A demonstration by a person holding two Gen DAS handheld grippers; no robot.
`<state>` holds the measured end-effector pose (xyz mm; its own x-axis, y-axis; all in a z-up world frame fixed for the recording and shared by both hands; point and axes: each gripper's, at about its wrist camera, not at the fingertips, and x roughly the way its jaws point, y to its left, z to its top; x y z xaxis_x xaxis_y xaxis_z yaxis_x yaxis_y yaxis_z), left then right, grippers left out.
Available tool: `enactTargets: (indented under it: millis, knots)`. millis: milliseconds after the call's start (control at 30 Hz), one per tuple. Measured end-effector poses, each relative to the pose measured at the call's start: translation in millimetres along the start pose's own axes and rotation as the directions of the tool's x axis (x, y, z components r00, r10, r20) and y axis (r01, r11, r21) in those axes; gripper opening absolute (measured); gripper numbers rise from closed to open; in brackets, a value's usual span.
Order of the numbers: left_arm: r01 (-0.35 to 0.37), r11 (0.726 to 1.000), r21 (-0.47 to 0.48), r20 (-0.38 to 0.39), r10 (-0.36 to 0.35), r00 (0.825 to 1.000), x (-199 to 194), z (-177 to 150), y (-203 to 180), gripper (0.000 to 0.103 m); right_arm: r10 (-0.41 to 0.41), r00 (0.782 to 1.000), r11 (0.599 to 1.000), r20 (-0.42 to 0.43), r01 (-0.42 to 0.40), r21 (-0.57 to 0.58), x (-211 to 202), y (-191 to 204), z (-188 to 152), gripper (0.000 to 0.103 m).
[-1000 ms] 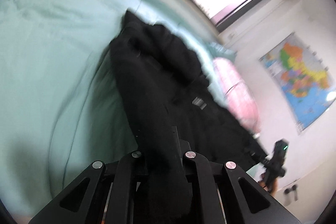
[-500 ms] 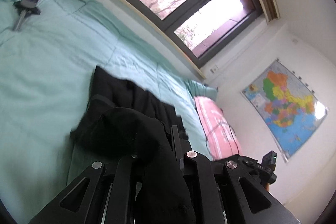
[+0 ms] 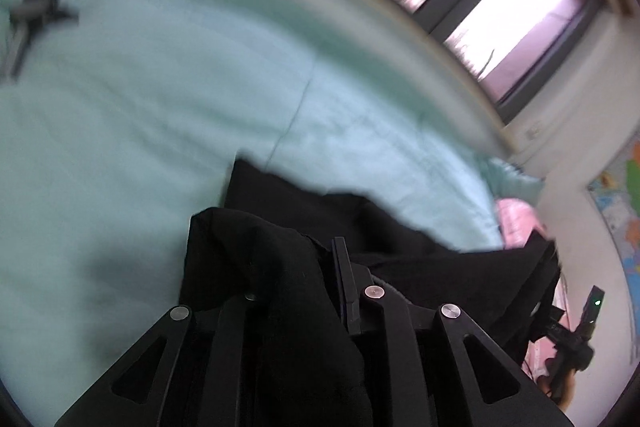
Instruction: Fold large clothes
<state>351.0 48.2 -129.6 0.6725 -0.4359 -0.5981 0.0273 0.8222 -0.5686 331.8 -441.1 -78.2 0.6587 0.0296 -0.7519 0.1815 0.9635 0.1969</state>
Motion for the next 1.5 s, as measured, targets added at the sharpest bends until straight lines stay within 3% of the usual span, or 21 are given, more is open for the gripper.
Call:
enactTargets:
  millis: [67, 167, 333, 600, 667, 733, 800, 833, 900, 1033, 1067, 1200, 1233, 1267, 1300, 1367, 1400, 1433, 1467, 1500]
  knots:
    - [-0.011, 1.000, -0.001, -0.036, 0.010, 0.999, 27.3, -10.1, 11.5, 0.019, 0.001, 1.000, 1.000, -0.031, -0.001, -0.007, 31.2, 0.1, -12.8, 0.016]
    - [-0.005, 1.000, 0.010, -0.020, 0.006, 1.000, 41.9, -18.2, 19.8, 0.020, 0.020, 1.000, 1.000, -0.013, -0.020, 0.015, 53.5, -8.3, -22.3, 0.017]
    - [-0.021, 0.999, 0.036, 0.013, 0.021, 1.000, 49.7, -25.1, 20.0, 0.020, 0.075, 0.997, 0.996, 0.027, -0.077, 0.052, 60.7, -18.4, -30.4, 0.017]
    - [-0.021, 0.997, 0.070, 0.076, 0.015, 0.997, 47.1, -32.6, 18.0, 0.020, 0.071, 0.994, 0.996, 0.086, -0.075, 0.047, 55.8, -15.1, -39.2, 0.017]
    - [-0.022, 0.997, 0.073, 0.070, 0.016, 0.997, 47.2, -31.4, 17.2, 0.020, 0.075, 0.994, 0.996, 0.081, -0.079, 0.047, 55.1, -14.8, -39.3, 0.018]
    - [-0.001, 0.998, 0.069, 0.026, -0.001, 1.000, 43.6, -25.7, 17.1, 0.020, 0.111, 0.994, 0.993, 0.019, -0.111, 0.048, 53.1, -18.5, -32.7, 0.019]
    - [0.019, 0.994, 0.105, -0.020, -0.017, 1.000, 28.8, -17.9, 11.7, 0.021, 0.180, 0.982, 0.981, -0.049, -0.176, 0.078, 43.6, -29.1, -24.7, 0.021]
    - [0.036, 0.991, 0.130, -0.023, -0.034, 0.999, 15.5, -15.4, 7.7, 0.022, 0.249, 0.967, 0.966, -0.053, -0.244, 0.088, 25.1, -39.5, -20.1, 0.025]
    - [0.130, 0.971, 0.200, 0.020, -0.137, 0.990, -31.2, -10.1, 0.2, 0.036, 0.317, 0.949, 0.946, 0.004, -0.316, 0.068, -12.3, -53.9, -16.0, 0.030]
    - [0.353, 0.913, 0.206, 0.019, -0.364, 0.931, -99.1, 11.8, 0.1, 0.053, 0.444, 0.893, 0.891, 0.073, -0.448, 0.069, -62.6, -74.5, -12.1, 0.057]
    - [0.375, 0.900, 0.222, 0.011, -0.387, 0.922, -109.0, 16.9, -1.8, 0.055, 0.430, 0.899, 0.900, 0.080, -0.434, 0.050, -71.8, -75.0, -12.6, 0.065]
    - [0.303, 0.906, 0.296, 0.005, -0.319, 0.948, -118.3, 17.9, -8.6, 0.055, 0.407, 0.902, 0.911, 0.142, -0.412, -0.001, -96.4, -83.1, -16.4, 0.066]
    - [0.326, 0.907, 0.266, 0.017, -0.343, 0.939, -119.6, 19.2, -3.5, 0.055, 0.402, 0.897, 0.912, 0.185, -0.410, 0.007, -102.1, -91.0, -17.9, 0.068]
    - [0.376, 0.899, 0.224, 0.025, -0.391, 0.920, -121.3, 21.6, 3.3, 0.056, 0.399, 0.895, 0.912, 0.199, -0.411, 0.019, -101.4, -95.7, -17.5, 0.072]
    - [0.510, 0.849, 0.136, 0.034, -0.519, 0.854, -123.0, 24.8, 17.1, 0.060, 0.390, 0.901, 0.915, 0.193, -0.402, 0.028, -98.0, -98.7, -17.4, 0.074]
    - [0.743, 0.669, 0.004, 0.078, -0.741, 0.666, -125.7, 33.1, 40.9, 0.071, 0.354, 0.923, 0.933, 0.151, -0.360, 0.020, -87.9, -98.4, -16.6, 0.074]
    - [0.755, 0.656, 0.011, 0.095, -0.752, 0.652, -130.5, 36.7, 45.2, 0.074, 0.331, 0.935, 0.942, 0.128, -0.334, 0.002, -82.4, -95.6, -16.7, 0.074]
    - [0.720, 0.693, 0.045, 0.110, -0.720, 0.686, -136.6, 39.8, 46.5, 0.074, 0.302, 0.947, 0.953, 0.107, -0.301, -0.029, -75.4, -89.4, -16.9, 0.074]
    - [0.637, 0.766, 0.088, 0.116, -0.643, 0.757, -141.5, 42.5, 45.9, 0.075, 0.288, 0.952, 0.958, 0.100, -0.285, -0.046, -72.0, -85.8, -16.8, 0.074]
    - [0.584, 0.804, 0.108, 0.104, -0.594, 0.798, -140.9, 43.8, 44.7, 0.075, 0.269, 0.959, 0.962, 0.091, -0.263, -0.070, -65.6, -79.9, -14.5, 0.074]
